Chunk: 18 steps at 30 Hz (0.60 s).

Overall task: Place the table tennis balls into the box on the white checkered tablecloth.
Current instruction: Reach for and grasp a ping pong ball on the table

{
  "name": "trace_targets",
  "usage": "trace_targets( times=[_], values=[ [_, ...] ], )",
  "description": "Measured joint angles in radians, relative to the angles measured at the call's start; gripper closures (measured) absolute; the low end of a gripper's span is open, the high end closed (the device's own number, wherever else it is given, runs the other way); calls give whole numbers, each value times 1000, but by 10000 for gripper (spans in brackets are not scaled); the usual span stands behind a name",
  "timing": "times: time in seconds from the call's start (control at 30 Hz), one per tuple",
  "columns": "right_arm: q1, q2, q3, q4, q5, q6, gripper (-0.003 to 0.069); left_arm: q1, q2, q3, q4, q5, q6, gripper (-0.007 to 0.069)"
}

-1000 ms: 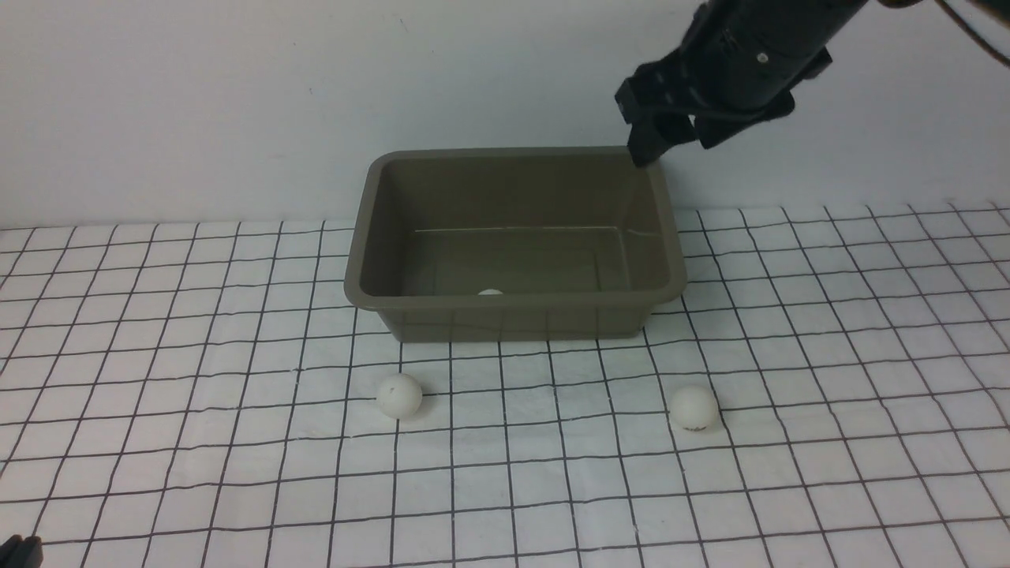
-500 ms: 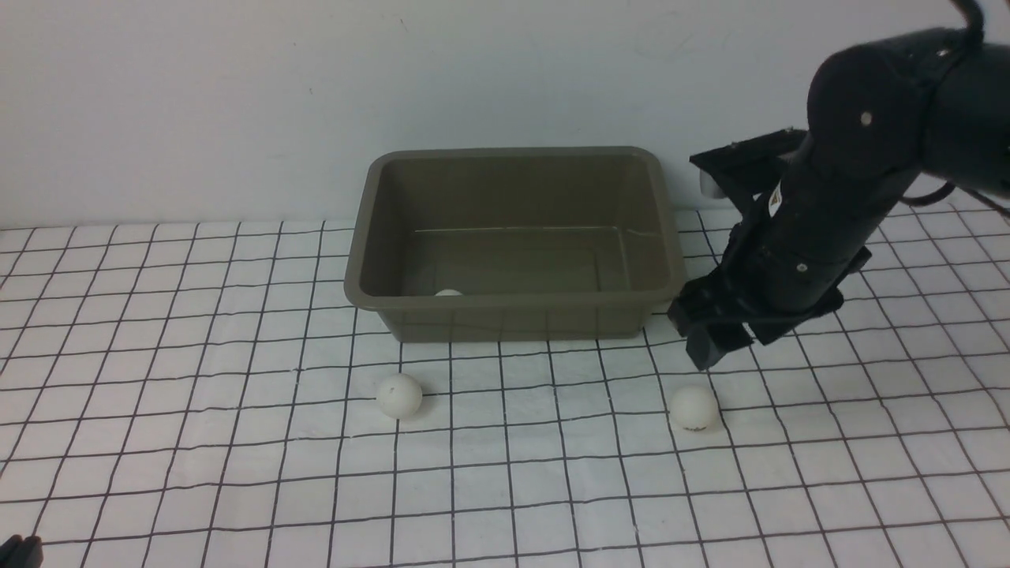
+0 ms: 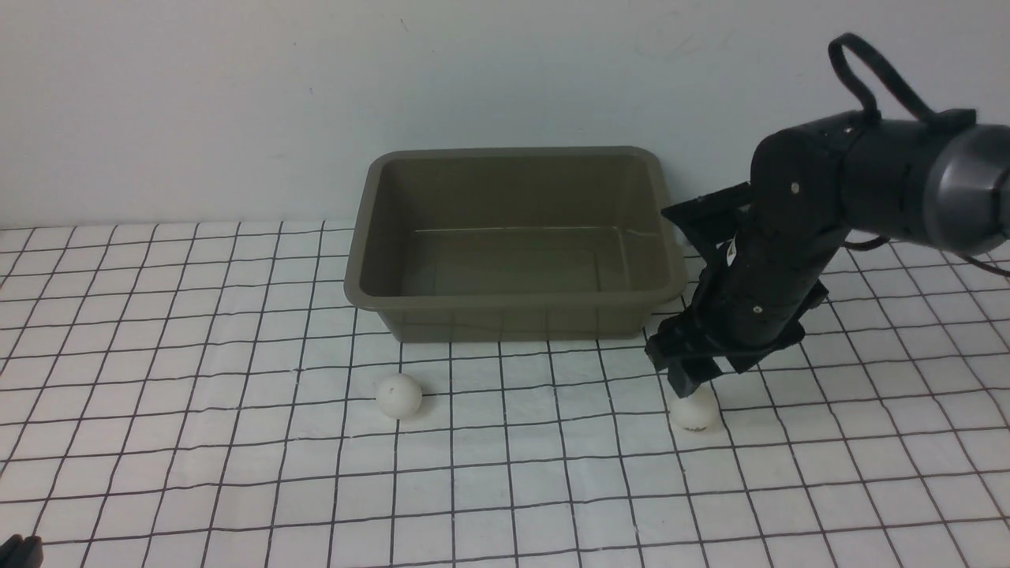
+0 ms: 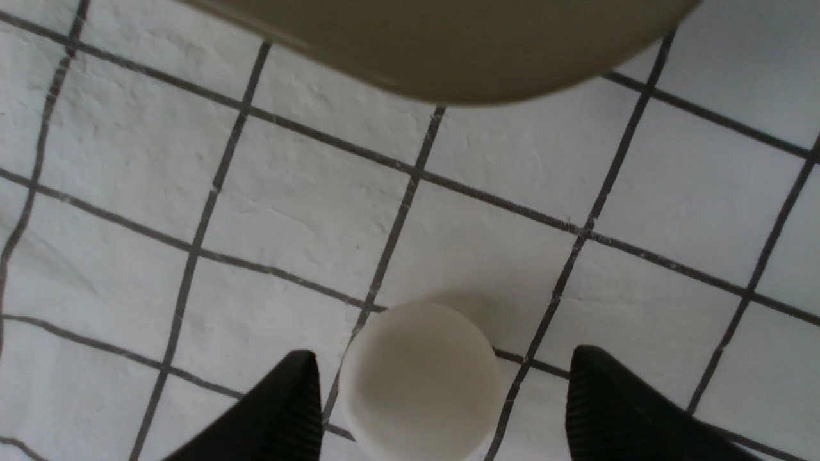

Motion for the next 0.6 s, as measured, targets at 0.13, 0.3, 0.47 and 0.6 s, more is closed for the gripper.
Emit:
trace_targets(
  times=[0.13,0.3,0.47,0.6],
  values=[
    [0,20,0,0,-7,0,195,0,0,0,0,0,0,629],
    [0,39,0,0,-8,-2,195,0,0,0,0,0,0,629],
    [0,52,0,1,-12,-3,195,0,0,0,0,0,0,629],
    [0,65,0,6,-13,-4,197,0,0,0,0,0,0,629]
  ],
)
